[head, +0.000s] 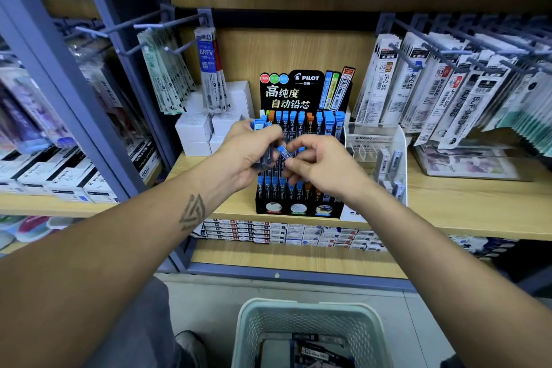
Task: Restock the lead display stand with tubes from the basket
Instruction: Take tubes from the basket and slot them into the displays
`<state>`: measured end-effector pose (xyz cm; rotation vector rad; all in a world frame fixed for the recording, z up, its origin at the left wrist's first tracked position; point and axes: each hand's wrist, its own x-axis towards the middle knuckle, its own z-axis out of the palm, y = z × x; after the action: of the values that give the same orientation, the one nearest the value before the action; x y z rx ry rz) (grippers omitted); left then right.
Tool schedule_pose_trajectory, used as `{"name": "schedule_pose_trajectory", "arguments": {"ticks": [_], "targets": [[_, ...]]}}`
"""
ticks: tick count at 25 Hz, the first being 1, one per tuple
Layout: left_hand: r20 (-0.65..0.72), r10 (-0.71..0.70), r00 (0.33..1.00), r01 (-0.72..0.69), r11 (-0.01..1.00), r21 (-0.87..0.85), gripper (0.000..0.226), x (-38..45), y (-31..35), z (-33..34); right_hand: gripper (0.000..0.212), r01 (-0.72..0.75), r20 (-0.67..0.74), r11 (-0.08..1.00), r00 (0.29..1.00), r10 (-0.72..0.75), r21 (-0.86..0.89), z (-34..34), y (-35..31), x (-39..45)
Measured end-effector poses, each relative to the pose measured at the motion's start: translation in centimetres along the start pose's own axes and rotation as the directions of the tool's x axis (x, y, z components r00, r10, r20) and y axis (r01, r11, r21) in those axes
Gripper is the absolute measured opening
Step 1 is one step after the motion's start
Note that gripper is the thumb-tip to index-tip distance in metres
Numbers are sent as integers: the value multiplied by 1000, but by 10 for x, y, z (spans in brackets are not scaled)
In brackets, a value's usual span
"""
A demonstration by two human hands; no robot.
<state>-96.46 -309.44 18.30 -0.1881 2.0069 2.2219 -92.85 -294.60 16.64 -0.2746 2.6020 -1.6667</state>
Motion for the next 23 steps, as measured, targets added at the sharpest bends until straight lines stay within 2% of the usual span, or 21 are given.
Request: {"name": "schedule_pose_trajectory", "arguments": {"ticks": [2, 4, 6, 9, 10, 12, 14, 16, 23], "targets": [[-11, -62, 998, 61, 993, -97, 15, 3, 5, -6, 27, -35, -13, 999, 999, 35, 38, -11, 2, 2], [-12, -156, 988, 153, 976, -152, 15, 6, 7, -16, 16, -23, -82, 995, 996, 31, 95, -15, 3, 5], [33, -248, 968, 250, 955, -161, 15, 6, 5, -24, 5, 12, -170, 997, 985, 2, 77, -9, 6, 8], [84, -297, 951, 306, 942, -135, 15, 5, 1, -31, 8, 26, -198, 996, 980, -8, 89, 1, 10, 12], [87, -295, 951, 304, 944, -127, 14, 5, 1, -32, 13, 40, -168, 997, 985, -30, 59, 2, 11, 13], [86, -281, 956, 290, 950, -117, 13, 4, 2, -35, 21, 98, -107, 988, 988, -111, -121, 7, 15, 16], [80, -263, 961, 270, 958, -99, 14, 2, 3, -39, 19, 149, -70, 931, 981, -182, -333, 12, 20, 17], [77, -257, 963, 262, 963, -67, 15, 1, 1, -42, 16, 185, -43, 875, 973, -228, -448, 17, 22, 15], [75, -242, 967, 246, 968, -47, 15, -2, 1, -43, 14, 192, -66, 850, 965, -256, -490, 23, 25, 11]]}}
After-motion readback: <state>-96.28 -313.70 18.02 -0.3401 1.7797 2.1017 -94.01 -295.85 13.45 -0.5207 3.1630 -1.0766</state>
